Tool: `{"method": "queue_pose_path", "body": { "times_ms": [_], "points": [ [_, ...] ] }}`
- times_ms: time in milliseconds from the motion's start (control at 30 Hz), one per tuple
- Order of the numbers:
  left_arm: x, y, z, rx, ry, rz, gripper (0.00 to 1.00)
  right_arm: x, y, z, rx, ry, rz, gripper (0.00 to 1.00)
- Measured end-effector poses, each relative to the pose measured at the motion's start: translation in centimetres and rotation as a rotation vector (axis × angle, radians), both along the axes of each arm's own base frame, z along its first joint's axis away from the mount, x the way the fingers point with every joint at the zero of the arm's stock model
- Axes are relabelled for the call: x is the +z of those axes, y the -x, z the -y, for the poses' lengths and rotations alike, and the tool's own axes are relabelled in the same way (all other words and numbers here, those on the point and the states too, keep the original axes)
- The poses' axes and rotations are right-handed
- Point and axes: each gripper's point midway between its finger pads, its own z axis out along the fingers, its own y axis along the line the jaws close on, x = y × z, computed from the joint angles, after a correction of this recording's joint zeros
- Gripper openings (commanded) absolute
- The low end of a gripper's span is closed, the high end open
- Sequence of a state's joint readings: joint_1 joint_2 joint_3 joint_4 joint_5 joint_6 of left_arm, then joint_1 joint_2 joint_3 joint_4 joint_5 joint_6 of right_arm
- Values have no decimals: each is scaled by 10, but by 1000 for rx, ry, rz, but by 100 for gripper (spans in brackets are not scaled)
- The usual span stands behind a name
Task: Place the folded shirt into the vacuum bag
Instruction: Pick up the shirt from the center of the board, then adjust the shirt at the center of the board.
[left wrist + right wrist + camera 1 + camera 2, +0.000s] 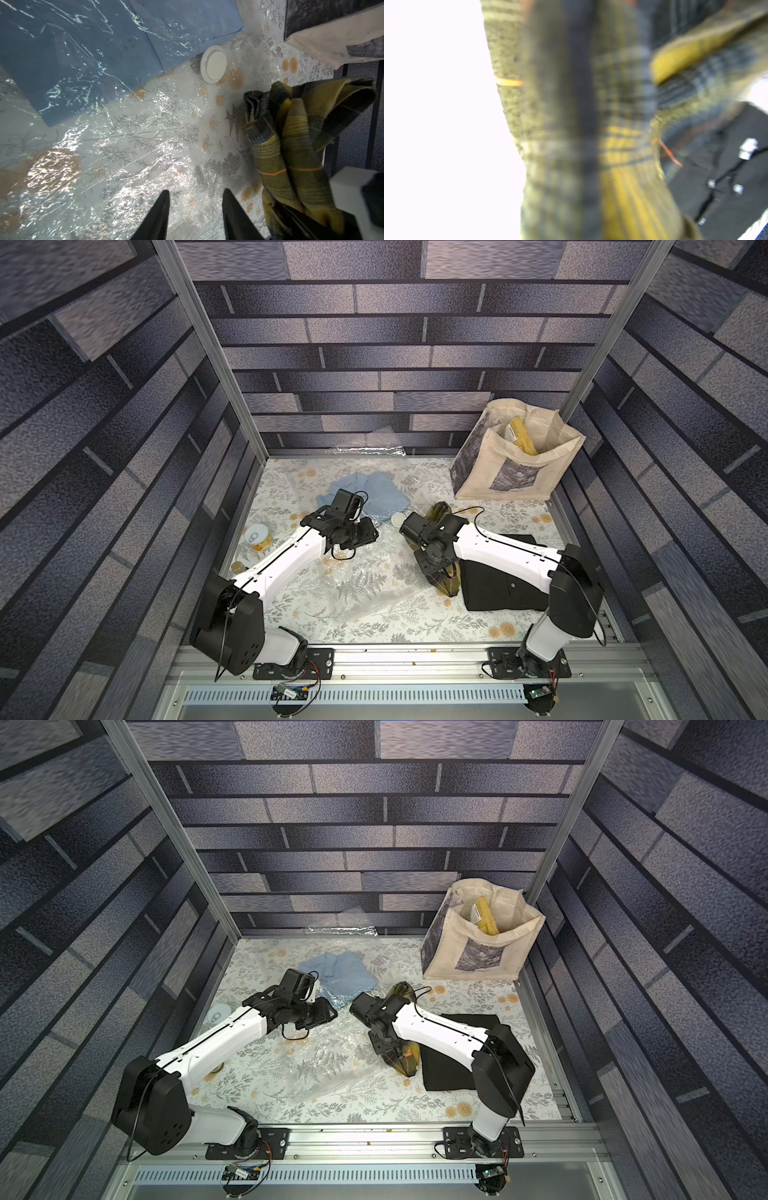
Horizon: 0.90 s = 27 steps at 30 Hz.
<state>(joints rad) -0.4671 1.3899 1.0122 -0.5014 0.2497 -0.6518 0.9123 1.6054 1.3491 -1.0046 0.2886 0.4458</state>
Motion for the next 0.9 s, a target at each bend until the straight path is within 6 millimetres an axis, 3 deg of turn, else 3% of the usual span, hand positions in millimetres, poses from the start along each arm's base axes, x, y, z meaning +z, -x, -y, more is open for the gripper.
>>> {"method": "queue_pose_path", "body": {
  "times_ms": [100, 200, 300, 367, 500, 667, 800, 900],
  "points": [
    [0, 4, 4, -19, -15, 7, 44, 47, -7, 18, -52, -106, 85, 0],
    [3, 8, 13, -48, -27, 23, 44, 82, -9, 49, -122, -170, 146, 0],
    [10, 12, 30, -93, -33, 48, 44, 97, -3, 81, -194, -185, 166, 0],
    [12, 15, 45, -130, -41, 60, 44, 96, 6, 102, -245, -174, 157, 0],
    [0, 23, 78, -211, -60, 49, 44, 71, 24, 131, -320, -109, 87, 0],
    [-33, 30, 107, -277, -105, 0, 44, 12, 25, 140, -372, -24, -22, 0],
    [-43, 27, 107, -271, -126, -17, 44, -39, 23, 153, -454, -3, -109, 0],
    [-35, 20, 106, -266, -127, 1, 45, -59, 19, 164, -518, -18, -137, 0]
  ]
}}
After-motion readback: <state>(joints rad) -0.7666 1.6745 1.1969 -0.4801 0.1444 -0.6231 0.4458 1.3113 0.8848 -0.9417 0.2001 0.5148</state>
